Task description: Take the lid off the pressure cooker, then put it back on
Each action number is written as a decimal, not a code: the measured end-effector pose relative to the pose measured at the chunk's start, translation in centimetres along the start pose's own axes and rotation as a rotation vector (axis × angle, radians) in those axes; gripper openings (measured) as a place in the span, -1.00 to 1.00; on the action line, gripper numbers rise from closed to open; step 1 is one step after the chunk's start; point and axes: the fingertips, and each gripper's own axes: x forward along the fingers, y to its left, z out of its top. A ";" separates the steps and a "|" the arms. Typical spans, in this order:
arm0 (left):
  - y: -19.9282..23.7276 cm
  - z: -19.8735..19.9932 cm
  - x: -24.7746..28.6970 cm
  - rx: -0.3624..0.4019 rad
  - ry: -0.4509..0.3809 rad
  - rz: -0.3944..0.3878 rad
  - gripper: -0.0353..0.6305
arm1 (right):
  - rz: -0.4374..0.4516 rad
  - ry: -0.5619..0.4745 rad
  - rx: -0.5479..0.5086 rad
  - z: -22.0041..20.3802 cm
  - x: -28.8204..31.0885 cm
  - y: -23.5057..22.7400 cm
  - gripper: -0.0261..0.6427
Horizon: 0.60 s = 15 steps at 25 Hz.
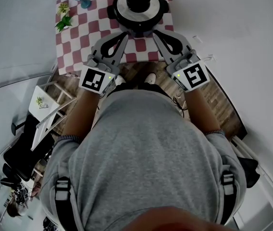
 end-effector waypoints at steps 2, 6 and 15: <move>0.0 0.1 0.1 0.002 -0.004 0.001 -0.84 | 0.002 0.001 0.000 0.0 0.0 -0.1 -0.90; 0.0 -0.5 0.3 -0.007 0.012 -0.003 -0.84 | 0.012 0.001 -0.007 -0.1 0.1 0.0 -0.90; -0.3 -1.0 0.4 -0.042 0.032 -0.007 -0.84 | 0.027 0.008 0.003 -0.6 -0.2 0.1 -0.90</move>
